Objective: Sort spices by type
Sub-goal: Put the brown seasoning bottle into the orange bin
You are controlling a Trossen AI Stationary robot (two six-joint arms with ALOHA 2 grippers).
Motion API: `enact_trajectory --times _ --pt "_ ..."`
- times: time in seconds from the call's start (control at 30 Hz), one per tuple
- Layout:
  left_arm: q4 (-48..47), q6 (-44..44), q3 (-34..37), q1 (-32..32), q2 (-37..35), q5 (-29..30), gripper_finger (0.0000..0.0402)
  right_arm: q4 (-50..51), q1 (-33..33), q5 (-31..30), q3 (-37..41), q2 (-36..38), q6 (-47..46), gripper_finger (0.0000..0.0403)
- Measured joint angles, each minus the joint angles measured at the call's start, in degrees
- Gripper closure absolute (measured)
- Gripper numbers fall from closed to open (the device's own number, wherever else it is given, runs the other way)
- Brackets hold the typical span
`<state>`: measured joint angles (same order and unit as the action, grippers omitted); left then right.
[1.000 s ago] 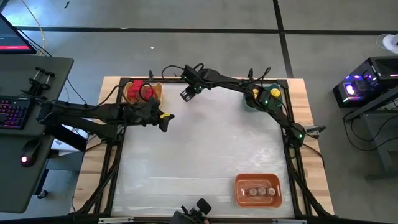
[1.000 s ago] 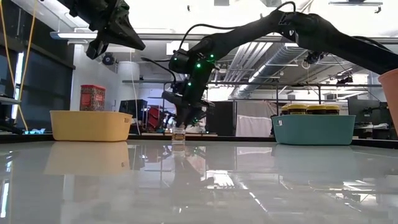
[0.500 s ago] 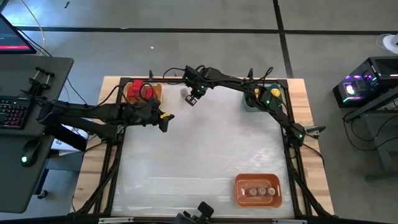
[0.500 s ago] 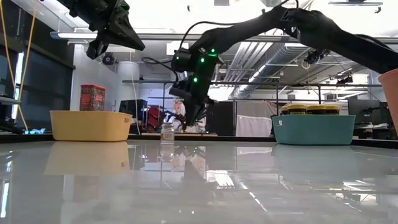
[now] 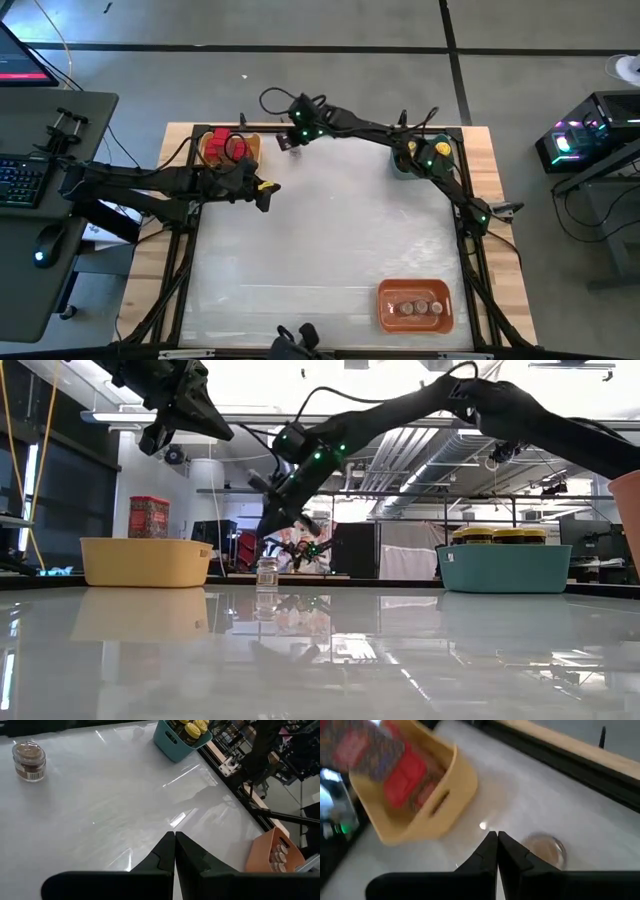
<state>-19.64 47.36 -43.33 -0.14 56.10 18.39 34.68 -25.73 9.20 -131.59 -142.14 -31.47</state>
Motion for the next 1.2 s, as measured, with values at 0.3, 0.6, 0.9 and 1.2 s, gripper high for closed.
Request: enact_trajectory --times 0.3,0.6,0.9,1.2 --pt "0.2 1.0 0.0 0.0 0.0 0.0 0.0402 -0.2 -0.1 -8.9 0.9 -1.8 -3.2 0.0402" --pt "0.1 1.0 0.0 0.0 0.0 0.2 0.0402 5.5 -0.1 -5.3 0.9 -1.6 0.5 0.0402" --pt "0.1 1.0 0.0 0.0 0.0 0.2 0.0402 13.7 1.5 3.1 0.7 -1.2 6.3 0.0403" --pt "-0.1 1.0 0.0 -1.8 0.0 0.3 0.0402 28.9 6.4 11.5 0.7 -0.3 18.0 0.0403"
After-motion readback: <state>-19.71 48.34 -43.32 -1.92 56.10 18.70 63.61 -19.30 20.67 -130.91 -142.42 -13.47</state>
